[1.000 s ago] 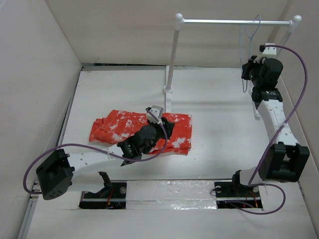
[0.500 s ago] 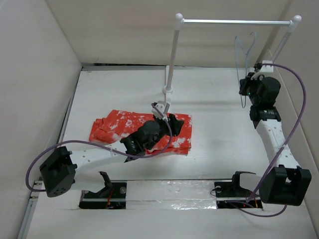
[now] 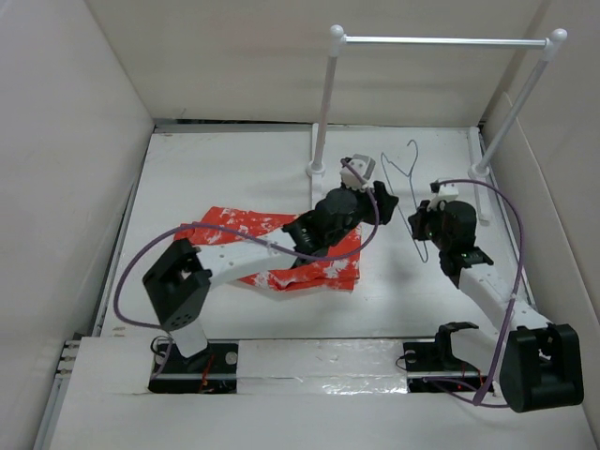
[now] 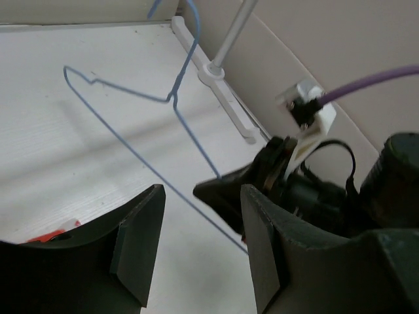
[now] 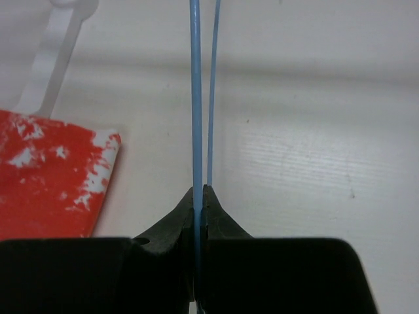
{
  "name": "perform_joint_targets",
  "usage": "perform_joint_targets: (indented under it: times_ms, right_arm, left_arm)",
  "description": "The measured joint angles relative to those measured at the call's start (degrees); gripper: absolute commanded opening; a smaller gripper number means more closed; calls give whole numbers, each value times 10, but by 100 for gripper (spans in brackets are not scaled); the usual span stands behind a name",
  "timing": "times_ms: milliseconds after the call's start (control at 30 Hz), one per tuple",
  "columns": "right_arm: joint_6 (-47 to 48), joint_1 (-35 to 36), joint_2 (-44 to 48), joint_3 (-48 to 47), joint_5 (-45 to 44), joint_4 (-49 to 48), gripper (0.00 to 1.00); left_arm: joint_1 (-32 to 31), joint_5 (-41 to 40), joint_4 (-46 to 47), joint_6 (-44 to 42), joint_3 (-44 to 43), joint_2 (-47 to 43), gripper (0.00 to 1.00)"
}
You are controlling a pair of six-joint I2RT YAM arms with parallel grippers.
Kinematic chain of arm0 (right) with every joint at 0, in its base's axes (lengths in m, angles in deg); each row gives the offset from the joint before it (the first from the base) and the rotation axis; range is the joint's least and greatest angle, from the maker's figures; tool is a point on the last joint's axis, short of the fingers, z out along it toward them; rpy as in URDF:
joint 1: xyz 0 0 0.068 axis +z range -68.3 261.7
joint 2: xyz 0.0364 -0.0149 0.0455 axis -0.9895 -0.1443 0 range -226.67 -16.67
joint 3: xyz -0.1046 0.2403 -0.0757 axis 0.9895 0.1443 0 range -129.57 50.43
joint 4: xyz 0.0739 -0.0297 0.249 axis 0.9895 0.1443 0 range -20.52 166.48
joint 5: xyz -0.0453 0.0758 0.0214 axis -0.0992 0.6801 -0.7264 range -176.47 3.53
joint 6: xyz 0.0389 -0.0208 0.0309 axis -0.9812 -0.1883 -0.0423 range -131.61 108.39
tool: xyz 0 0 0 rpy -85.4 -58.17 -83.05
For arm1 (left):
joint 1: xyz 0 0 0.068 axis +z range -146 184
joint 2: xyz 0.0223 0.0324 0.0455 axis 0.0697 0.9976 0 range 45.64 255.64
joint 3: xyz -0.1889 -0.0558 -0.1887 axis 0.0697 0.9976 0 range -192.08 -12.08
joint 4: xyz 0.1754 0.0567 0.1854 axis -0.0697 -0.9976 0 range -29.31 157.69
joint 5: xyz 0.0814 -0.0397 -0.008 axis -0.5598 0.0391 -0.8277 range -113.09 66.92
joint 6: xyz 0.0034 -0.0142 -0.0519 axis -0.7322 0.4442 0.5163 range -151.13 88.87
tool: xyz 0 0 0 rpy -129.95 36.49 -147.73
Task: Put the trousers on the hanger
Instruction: Pick up the hanger from the clothesline, then place the trousers on the hanger.
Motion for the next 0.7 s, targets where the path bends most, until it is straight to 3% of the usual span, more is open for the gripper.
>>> perform_joint_targets:
  times_ms: [433, 700]
  right_arm:
    - [-16, 13, 14, 44, 11, -28, 0]
    - [-21, 21, 12, 46, 15, -33, 0]
  left_arm:
    - [40, 21, -86, -6, -263, 260, 47]
    - [57, 35, -78, -11, -291, 288, 47]
